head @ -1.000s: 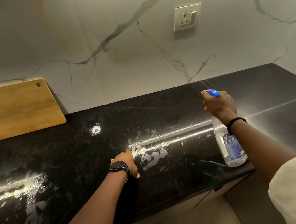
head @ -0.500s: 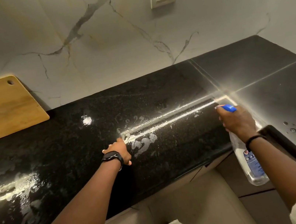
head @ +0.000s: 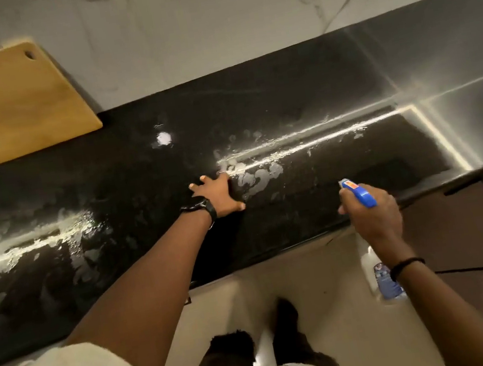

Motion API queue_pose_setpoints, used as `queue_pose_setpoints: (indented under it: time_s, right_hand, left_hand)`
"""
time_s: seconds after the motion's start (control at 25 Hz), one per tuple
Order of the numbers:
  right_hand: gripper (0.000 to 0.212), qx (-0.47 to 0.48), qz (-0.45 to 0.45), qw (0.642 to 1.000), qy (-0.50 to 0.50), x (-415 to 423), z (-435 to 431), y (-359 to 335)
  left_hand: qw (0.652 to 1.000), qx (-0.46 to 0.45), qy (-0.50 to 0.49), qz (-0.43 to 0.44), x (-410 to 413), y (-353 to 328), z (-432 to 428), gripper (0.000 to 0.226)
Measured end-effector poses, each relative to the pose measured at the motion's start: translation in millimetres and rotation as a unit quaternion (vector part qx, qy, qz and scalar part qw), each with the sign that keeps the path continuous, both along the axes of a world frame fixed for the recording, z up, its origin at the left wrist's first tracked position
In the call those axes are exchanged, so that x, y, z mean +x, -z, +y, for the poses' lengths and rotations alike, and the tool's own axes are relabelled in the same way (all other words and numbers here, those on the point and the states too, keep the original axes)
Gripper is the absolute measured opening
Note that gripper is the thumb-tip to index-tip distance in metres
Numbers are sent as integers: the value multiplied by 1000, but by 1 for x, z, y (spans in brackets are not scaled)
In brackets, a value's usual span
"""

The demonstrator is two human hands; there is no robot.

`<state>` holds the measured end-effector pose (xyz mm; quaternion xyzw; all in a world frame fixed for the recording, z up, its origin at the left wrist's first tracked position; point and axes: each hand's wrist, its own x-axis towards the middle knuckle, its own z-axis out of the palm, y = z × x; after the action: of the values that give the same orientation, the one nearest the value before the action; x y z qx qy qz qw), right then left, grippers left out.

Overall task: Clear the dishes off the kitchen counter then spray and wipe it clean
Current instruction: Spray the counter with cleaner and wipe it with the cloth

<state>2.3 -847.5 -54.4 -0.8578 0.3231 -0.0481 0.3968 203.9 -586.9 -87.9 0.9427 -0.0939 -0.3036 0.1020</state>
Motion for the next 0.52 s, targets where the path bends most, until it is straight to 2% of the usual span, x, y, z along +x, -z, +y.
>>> queue_pose_setpoints:
  time_s: [0.08,0.16,0.2,0.32,0.44,0.52]
  right_hand:
    - [32,34,-31,998,-42,13,44,2]
    - [33,88,-59,991,-87,30,96,-5]
    - [34,116,-74,984,-112,39,125,-11]
    - [25,192,-95,959,-188,57,219,-33]
    - [13,242,-103,931,-255,63,318,-53]
    - [11,247,-114,909,-315,65,394,-64]
  left_hand:
    - [985,-150,-84,7,-11,-16,19,85]
    - [935,-294,-198,15,-31,-34,50,70]
    - [916,-331,-226,14,-46,-41,71,64]
    - [891,-381,-247,8,-103,-47,150,61]
    - [876,-395,-278,-17,-156,-52,241,80]
    - [853,-414,-314,-41,-181,-56,309,81]
